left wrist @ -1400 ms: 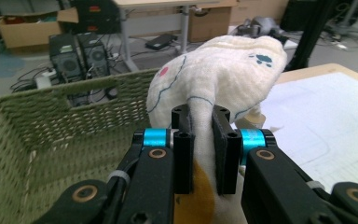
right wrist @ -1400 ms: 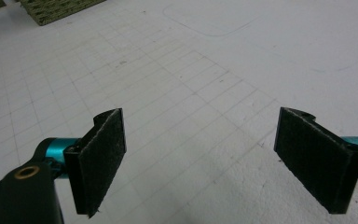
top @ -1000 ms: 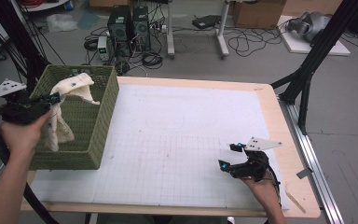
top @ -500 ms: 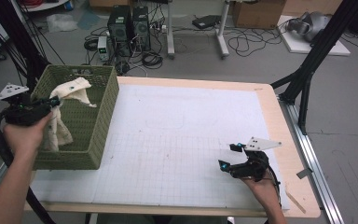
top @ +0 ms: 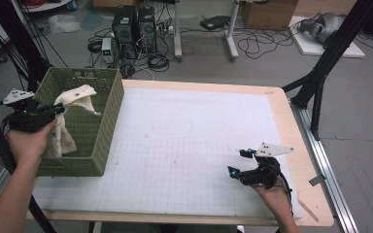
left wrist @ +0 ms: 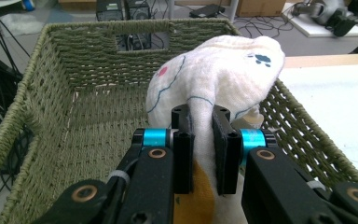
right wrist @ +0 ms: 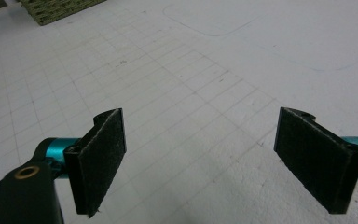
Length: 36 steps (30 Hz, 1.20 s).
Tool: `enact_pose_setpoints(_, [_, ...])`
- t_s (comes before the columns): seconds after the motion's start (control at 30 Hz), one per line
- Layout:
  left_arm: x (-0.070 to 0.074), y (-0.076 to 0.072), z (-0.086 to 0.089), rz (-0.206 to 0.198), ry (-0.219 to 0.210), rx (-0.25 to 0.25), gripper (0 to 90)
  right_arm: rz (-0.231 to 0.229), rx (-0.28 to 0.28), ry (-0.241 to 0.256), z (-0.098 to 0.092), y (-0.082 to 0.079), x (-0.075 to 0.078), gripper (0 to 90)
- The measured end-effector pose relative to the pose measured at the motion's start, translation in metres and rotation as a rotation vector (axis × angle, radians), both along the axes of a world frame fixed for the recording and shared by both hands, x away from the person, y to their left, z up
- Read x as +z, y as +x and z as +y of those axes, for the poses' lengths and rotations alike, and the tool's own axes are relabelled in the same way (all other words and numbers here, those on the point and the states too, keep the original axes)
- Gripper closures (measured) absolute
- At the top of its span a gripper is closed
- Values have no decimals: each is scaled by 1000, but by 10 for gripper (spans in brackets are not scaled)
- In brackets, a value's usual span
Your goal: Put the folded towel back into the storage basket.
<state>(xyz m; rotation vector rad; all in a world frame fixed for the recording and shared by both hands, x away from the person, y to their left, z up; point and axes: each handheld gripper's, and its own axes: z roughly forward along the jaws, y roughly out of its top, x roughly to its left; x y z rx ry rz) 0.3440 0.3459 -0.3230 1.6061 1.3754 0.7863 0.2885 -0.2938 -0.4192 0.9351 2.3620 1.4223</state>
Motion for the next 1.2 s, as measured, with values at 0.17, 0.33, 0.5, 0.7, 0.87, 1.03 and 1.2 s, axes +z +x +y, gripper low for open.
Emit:
enact_pose_setpoints(0.17, [-4, 5, -2, 25, -6, 16, 803, -1, 0, 4, 0, 0, 0, 159])
enact_pose_setpoints(0.33, [-10, 11, -1, 47, -15, 32, 803, -6, 3, 1, -1, 0, 0, 158])
enact_pose_setpoints(0.5, [-15, 16, 0, 64, -12, 40, 803, -1, 3, 3, -1, 0, 0, 159])
enact_pose_setpoints(0.7, [-19, 22, 2, 72, -12, 47, 800, 1, 1, -2, 0, 0, 0, 159])
enact_pose_setpoints(0.87, [-24, 30, 6, 94, -23, 60, 799, 4, 7, -7, 1, 1, -1, 159])
enact_pose_setpoints(1.03, [-29, 40, 8, 111, -35, 78, 796, 10, 7, -9, 2, 1, -2, 159])
enact_pose_setpoints(1.2, [-36, 50, 9, 143, -45, 87, 797, 13, 8, -11, 2, 2, -3, 159])
